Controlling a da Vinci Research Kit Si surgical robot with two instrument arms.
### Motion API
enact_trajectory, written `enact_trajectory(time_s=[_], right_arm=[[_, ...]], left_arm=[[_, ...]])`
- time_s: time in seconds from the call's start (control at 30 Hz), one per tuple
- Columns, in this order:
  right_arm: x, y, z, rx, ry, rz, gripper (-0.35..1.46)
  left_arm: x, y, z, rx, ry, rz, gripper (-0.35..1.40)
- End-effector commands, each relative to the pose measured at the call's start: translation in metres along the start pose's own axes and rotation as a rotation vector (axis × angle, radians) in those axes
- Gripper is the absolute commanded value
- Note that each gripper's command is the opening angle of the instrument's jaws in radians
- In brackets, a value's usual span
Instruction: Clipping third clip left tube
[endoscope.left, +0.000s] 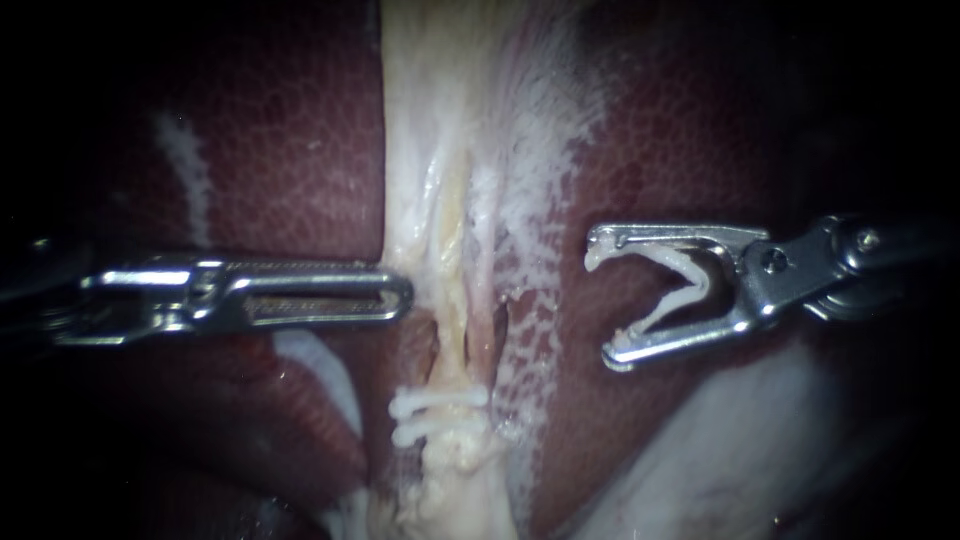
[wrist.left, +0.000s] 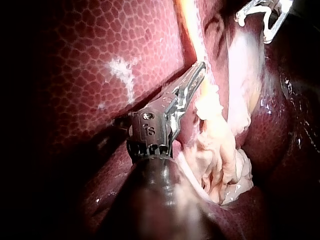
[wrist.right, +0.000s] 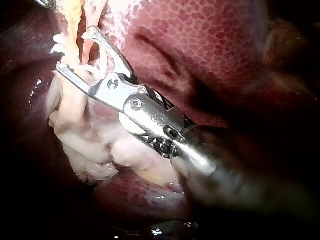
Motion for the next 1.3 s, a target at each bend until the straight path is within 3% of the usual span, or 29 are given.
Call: enact_trajectory(time_s=[0.03,0.3,0.47,0.77,1.03,1.3], right_arm=[[-0.0001,-0.0001,0.0,0.0,0.001,0.007,0.6],[-0.0019,-0.0004,0.0016,0.002,0.003,0.053,0.6],[-0.0043,-0.0008,0.0043,0.015,0.006,0.094,0.6],[-0.0091,-0.0006,0.0104,0.017,0.004,0.121,0.6],[-0.0094,0.001,0.0129,0.003,0.004,0.128,0.6],[-0.0092,0.0021,0.0158,0.018,0.007,0.129,0.6]], left_arm=[[0.0,0.0,0.0,0.0,0.0,0.0,-0.35],[-0.0009,-0.0001,-0.001,0.006,0.003,-0.005,-0.35],[-0.0024,0.0,-0.0026,0.002,0.006,-0.013,-0.35],[-0.0058,0.0004,-0.0069,-0.012,-0.04,-0.032,-0.35],[-0.0057,-0.0014,-0.0068,-0.021,-0.044,-0.026,-0.35],[-0.0056,-0.0015,-0.0068,-0.019,-0.043,-0.025,-0.35]])
